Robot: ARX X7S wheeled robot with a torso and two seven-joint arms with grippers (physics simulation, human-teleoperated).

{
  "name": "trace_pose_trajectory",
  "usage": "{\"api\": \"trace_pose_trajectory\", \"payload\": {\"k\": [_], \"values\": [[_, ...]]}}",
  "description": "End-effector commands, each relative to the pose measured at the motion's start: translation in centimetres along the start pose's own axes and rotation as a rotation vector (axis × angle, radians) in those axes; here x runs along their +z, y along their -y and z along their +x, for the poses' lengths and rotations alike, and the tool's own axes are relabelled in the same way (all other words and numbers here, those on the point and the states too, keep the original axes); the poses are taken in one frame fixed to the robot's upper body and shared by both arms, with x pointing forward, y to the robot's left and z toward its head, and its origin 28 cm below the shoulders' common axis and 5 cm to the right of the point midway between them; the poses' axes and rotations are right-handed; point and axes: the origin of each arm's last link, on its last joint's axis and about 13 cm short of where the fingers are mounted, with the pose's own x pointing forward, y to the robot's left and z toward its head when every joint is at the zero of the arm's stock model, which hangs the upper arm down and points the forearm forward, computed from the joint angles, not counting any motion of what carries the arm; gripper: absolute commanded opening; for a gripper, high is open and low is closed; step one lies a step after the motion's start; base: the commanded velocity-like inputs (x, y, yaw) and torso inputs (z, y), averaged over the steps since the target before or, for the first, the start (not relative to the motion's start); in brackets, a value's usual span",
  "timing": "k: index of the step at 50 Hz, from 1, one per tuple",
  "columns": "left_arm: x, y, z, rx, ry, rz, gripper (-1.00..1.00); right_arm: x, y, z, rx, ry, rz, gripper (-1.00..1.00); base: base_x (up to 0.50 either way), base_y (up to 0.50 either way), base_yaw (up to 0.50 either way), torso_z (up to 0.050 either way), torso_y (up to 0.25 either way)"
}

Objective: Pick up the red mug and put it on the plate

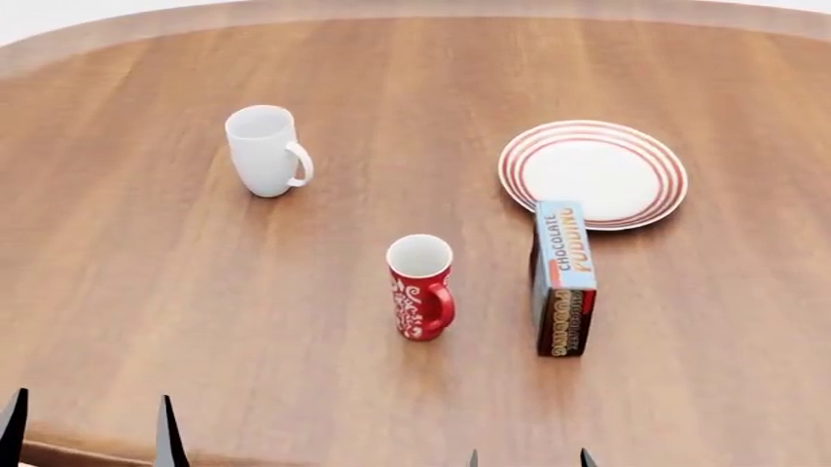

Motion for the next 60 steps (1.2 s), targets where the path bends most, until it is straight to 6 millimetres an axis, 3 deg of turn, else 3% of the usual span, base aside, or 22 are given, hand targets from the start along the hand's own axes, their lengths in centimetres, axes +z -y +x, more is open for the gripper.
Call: {"api": "trace_pose_trajectory", "payload": {"k": [1, 20, 60], "values": [[0.0, 0.0, 0.0, -0.002, -0.002, -0.001, 1.0, -0.06, 0.02, 0.01, 0.001, 0.0, 0.001, 1.0, 0.0, 0.18, 0.0, 0.0, 0.0], [0.0, 0.0, 0.0, -0.002, -0.002, 0.0, 1.0, -0.11, 0.0, 0.07, -0.003, 0.001, 0.003, 1.0, 0.0, 0.17, 0.0, 0.0, 0.0], [0.0, 0.0, 0.0, -0.003, 0.0, 0.0, 1.0, 0.03, -0.07, -0.05, -0.001, -0.001, 0.004, 1.0, 0.04, 0.0, 0.0, 0.0, 0.0]]}}
